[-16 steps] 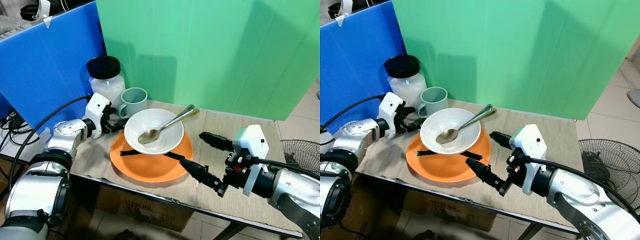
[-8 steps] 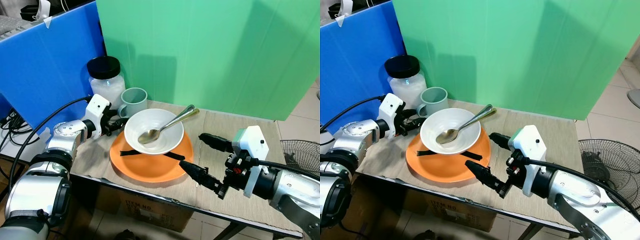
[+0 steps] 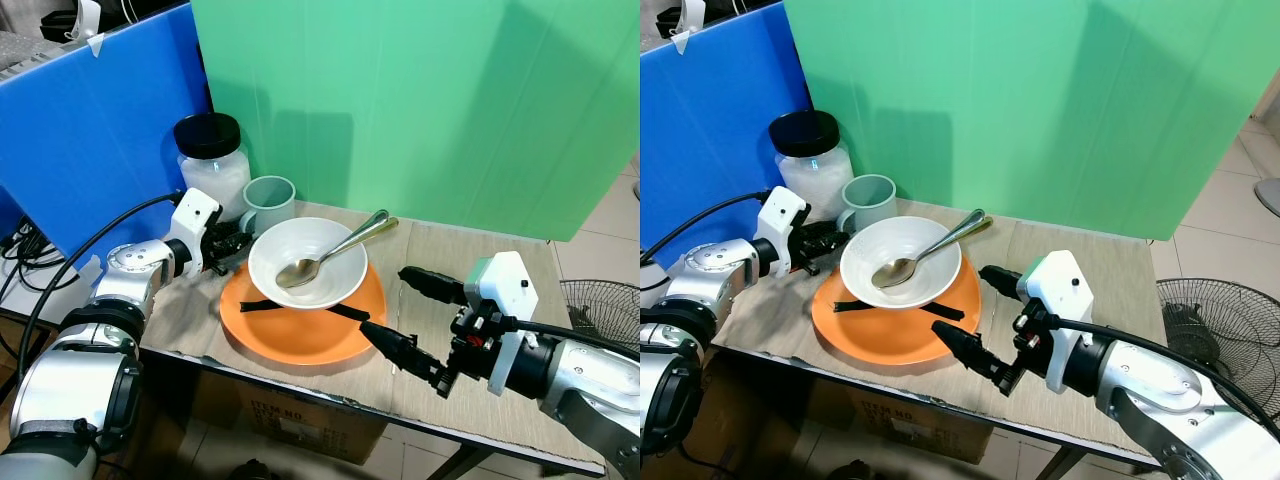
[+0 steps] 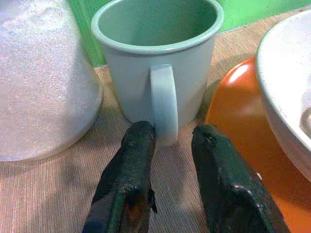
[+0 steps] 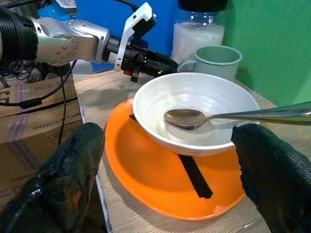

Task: Setting the table

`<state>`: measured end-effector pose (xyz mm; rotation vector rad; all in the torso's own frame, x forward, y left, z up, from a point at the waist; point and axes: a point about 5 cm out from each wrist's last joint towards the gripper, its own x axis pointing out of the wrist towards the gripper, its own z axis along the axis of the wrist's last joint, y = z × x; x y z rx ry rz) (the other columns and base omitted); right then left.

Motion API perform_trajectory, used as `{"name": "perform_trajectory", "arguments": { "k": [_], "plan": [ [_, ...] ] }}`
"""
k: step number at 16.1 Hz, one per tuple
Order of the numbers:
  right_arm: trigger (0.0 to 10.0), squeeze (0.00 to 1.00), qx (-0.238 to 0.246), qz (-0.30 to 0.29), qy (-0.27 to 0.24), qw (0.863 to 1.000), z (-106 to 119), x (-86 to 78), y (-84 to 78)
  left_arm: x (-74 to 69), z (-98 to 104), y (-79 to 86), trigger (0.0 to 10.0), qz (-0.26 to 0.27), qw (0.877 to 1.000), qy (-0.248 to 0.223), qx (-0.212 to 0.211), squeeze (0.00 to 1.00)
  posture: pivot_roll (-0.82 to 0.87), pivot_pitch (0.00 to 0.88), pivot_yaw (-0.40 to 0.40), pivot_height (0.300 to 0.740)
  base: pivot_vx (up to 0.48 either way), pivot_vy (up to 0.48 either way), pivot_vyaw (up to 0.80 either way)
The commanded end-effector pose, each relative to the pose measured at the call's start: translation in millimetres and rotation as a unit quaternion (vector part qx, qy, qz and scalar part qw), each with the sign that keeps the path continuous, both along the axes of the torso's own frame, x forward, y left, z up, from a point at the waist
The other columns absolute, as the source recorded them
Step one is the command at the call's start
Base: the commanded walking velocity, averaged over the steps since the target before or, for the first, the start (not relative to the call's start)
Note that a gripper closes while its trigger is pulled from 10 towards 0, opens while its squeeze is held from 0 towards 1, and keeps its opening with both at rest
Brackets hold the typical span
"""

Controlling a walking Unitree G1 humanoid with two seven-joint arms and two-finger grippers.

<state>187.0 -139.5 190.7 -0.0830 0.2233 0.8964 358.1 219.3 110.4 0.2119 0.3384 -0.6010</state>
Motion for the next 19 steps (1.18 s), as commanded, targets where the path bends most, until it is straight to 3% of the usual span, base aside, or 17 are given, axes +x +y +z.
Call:
{"name": "perform_trajectory", "arguments": {
  "k": [1,12,19],
  "plan": [
    [10.0,0.00,-0.002,0.006,-0.003,1.000,2.8,-1.3,1.4,4.6,7.1,-2.5,0.0,-0.001,1.000,-0.013,0.002,0.00,-0.06,0.000,0.043,0.727,0.000,0.000,0.00],
    [10.0,0.00,-0.004,-0.007,-0.023,1.000,4.3,5.0,1.8,3.3,9.3,2.9,0.0,0.023,0.998,-0.053,-0.008,0.00,-0.07,0.000,0.065,0.727,0.000,0.000,0.00],
    [10.0,0.00,0.001,-0.025,-0.052,0.998,6.3,16.1,4.0,4.5,29.9,-5.5,0.0,0.013,0.987,-0.157,-0.044,0.00,-0.03,0.000,0.065,0.727,0.000,0.000,0.00]
  ]
}}
